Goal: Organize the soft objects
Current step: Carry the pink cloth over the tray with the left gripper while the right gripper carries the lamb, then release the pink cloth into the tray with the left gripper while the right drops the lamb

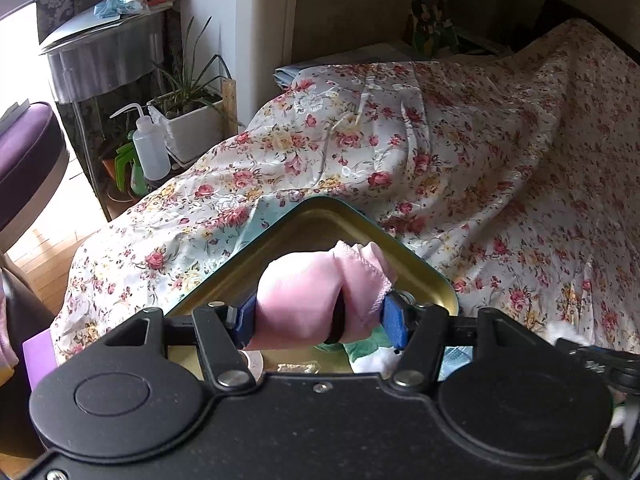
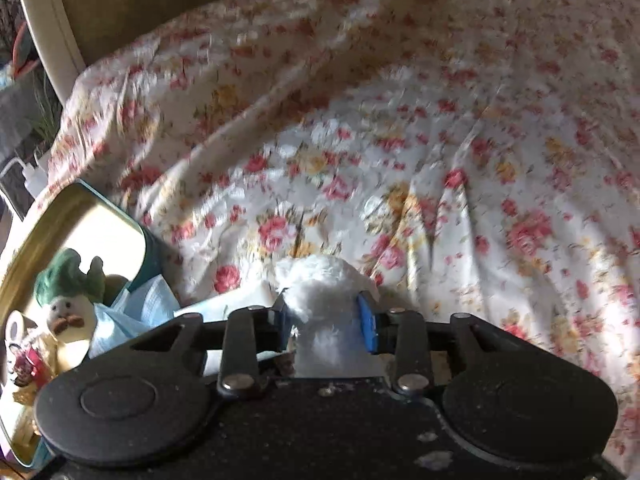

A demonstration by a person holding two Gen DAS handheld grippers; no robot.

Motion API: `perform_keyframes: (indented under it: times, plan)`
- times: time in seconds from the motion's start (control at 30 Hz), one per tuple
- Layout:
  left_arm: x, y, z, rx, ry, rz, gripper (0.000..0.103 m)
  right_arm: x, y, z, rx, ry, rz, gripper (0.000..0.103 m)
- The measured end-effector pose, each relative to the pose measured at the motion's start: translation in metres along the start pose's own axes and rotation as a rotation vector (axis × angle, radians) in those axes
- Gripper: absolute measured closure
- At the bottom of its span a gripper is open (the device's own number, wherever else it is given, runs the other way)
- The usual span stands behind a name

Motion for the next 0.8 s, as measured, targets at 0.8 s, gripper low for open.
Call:
perform_keyframes:
  times: [0.8]
  plan:
    - [-0.049,-0.002,-0.007,0.0,0.132,-0.104,0.027,-0.125,0.092,-0.06,0.164,0.089,-0.256,0.07]
Point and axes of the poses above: each gripper's, at about its wrist camera, not at the fingertips, and y roughly against the way its jaws point, x to its right, z to its underside, the point moved 5 cm from there along -y, roughly the way its jaws point, and after that the axes turned 3 degrees about z, right-handed, at the moved point
